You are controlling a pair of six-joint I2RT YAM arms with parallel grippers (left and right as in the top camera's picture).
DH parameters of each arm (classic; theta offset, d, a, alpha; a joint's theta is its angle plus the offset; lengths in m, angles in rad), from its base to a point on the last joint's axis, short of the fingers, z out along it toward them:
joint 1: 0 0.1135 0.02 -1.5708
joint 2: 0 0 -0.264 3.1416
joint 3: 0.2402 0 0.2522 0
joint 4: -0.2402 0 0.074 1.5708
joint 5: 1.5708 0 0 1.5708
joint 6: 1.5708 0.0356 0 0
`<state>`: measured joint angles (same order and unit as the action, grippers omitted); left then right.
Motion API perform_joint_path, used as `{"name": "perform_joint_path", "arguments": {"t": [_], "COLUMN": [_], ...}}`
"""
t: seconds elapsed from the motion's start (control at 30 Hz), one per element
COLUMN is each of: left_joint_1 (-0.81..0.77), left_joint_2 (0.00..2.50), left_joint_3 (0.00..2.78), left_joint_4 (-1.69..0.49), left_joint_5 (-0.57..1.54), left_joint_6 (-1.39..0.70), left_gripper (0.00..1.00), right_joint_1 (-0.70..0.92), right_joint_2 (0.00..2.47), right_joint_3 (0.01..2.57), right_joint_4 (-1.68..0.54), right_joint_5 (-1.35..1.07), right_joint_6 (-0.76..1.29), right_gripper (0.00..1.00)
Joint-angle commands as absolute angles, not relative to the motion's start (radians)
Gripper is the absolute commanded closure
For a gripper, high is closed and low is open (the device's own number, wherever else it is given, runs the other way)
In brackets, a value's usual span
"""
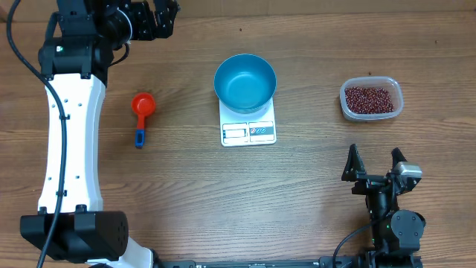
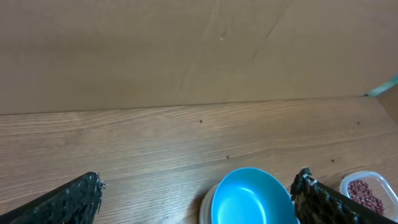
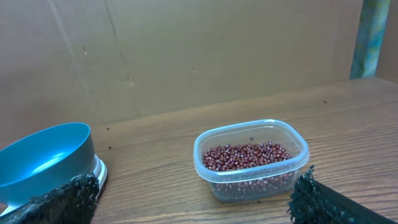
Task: Scoop item into bowl and weigh 150g on scale
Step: 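Move the left gripper over the red scoop's blue handle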
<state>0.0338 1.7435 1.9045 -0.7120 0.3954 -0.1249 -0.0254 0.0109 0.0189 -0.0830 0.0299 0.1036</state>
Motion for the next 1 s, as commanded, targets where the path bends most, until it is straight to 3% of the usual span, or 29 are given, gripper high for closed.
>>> {"name": "perform_joint_path", "arguments": {"t": [0.0,0.17,0.23,0.43,0.53,0.6,0.7,0.8,0.97], "left_joint_1": [0.061,0.129,0.161,0.192,0.190,0.190,0.191,0.191,0.191], "left_joint_2": [1.754,1.759,1.766,1.837,1.890,1.925,1.970,2.027,2.128], "left_joint_3": [1.934,1.934,1.933,1.933,1.933,1.933,1.933,1.933,1.933], "left_joint_4": [-0.733,-0.849,-0.917,-1.047,-1.087,-1.101,-1.109,-1.128,-1.127], "left_joint_5": [0.316,0.128,0.087,0.101,0.097,0.097,0.097,0.058,0.034], "left_joint_6": [-0.120,-0.173,-0.172,-0.063,0.002,0.005,0.028,0.103,0.135], "left_gripper": [0.02,0.07,0.00,0.00,0.24,0.33,0.34,0.42,0.43], "right_joint_1": [-0.022,-0.022,-0.022,-0.022,-0.022,-0.022,-0.022,-0.022,-0.022], "right_joint_2": [0.003,0.003,0.003,0.003,0.003,0.003,0.003,0.003,0.003], "right_joint_3": [0.008,0.008,0.008,0.008,0.008,0.008,0.008,0.008,0.008], "right_joint_4": [-0.081,-0.081,-0.081,-0.081,-0.081,-0.081,-0.081,-0.081,-0.081], "right_joint_5": [0.032,0.032,0.032,0.032,0.032,0.032,0.032,0.032,0.032], "right_joint_6": [0.100,0.100,0.100,0.100,0.100,0.100,0.100,0.100,0.100], "right_gripper": [0.00,0.00,0.00,0.00,0.00,0.00,0.00,0.00,0.00]}}
